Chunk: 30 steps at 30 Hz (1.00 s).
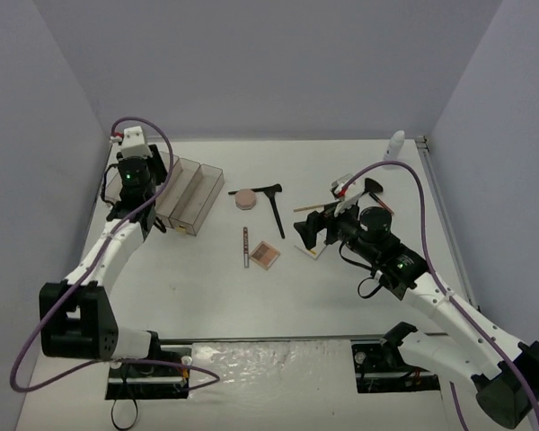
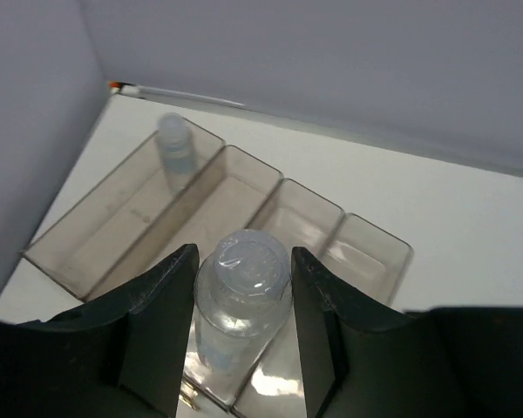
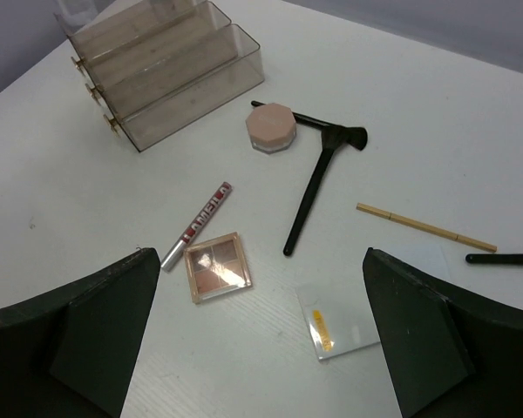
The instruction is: Organize the makeup
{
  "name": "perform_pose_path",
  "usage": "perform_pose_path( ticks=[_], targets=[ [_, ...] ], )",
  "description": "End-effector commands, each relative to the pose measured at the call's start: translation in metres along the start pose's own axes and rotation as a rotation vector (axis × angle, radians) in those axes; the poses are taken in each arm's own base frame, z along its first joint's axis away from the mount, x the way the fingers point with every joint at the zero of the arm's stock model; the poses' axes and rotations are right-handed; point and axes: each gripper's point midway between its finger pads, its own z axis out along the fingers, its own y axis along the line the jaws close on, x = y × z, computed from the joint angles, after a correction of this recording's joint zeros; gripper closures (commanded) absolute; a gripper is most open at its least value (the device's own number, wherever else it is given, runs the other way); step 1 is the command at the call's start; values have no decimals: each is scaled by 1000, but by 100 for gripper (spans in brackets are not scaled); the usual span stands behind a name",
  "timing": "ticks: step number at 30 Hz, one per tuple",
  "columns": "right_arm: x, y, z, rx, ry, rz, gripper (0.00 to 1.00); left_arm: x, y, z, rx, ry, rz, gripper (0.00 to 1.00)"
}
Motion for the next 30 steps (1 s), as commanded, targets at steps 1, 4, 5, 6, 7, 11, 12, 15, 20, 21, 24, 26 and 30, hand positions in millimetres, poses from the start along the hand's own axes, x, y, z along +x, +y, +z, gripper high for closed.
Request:
perform_pose_path(
  ticks=[1,4,5,6,7,11,12,15,20,21,24,26,30],
  targets=[
    [-10,-1,-5,3,-50,17,0,-87,66,41,-199,-319,-105,100],
    [-8,-2,-7,7,-49,16,0,-85,91,70,-248,-341,-91,100],
    [-7,-3,-8,12,-48,14,0,-89,97,77,-256,-360,-89,100],
    [-6,-5,-8,19,-47,11,0,-99,103,82,-258,-392,-90,100],
    [-3,-7,-7,26,-45,11,0,-100,107,89,-258,-404,-92,100],
    [7,-8,-1,27,-16,16,0,-99,120,114,-243,-445,-141,100],
    [8,-8,0,24,-12,16,0,-98,124,118,-239,-450,-139,100],
    [15,-11,4,30,12,19,0,-83,132,136,-233,-440,-168,100],
    [22,-17,9,50,33,28,0,-57,133,149,-226,-405,-190,100],
    [22,-18,9,51,34,29,0,-52,132,151,-224,-398,-195,100],
    [24,-21,10,59,38,32,0,-42,130,155,-208,-383,-205,100],
    [25,-23,10,64,41,34,0,-34,128,159,-194,-369,-211,100],
    [28,-22,10,57,48,39,0,-18,128,167,-184,-343,-211,100]
  ],
)
